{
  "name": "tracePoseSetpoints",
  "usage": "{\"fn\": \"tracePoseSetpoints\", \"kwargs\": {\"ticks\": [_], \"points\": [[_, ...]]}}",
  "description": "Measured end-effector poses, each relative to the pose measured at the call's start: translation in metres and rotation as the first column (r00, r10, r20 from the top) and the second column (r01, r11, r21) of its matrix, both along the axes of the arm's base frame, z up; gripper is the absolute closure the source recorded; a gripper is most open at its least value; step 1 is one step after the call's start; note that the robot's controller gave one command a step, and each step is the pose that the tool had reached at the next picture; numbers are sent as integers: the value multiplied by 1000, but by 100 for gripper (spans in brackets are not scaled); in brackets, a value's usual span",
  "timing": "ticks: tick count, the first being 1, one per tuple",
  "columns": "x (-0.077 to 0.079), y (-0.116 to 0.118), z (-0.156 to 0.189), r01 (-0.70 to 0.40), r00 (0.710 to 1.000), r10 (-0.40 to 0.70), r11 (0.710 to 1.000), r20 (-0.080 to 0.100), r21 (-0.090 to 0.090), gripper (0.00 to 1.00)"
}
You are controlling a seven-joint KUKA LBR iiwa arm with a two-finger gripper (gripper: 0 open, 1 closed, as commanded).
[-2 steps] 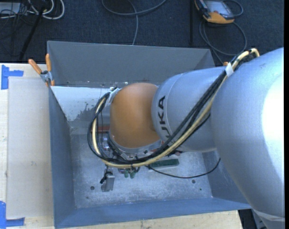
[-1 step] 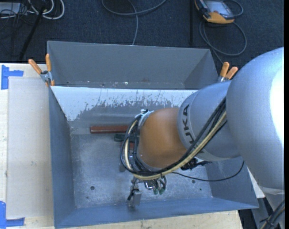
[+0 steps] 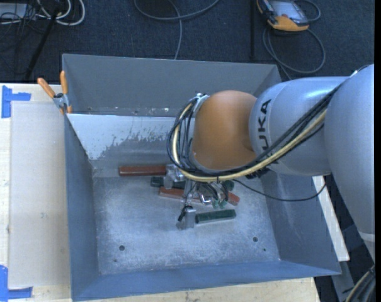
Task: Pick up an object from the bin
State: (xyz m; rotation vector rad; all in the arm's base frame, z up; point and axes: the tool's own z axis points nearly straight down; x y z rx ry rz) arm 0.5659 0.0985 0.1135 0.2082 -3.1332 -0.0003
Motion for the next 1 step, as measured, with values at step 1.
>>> {"fn": "tracePoseSetpoints", "kwargs": {"ticks": [1], "points": [[-41, -27, -4, 54, 999, -54, 999, 1, 0, 0]]}}
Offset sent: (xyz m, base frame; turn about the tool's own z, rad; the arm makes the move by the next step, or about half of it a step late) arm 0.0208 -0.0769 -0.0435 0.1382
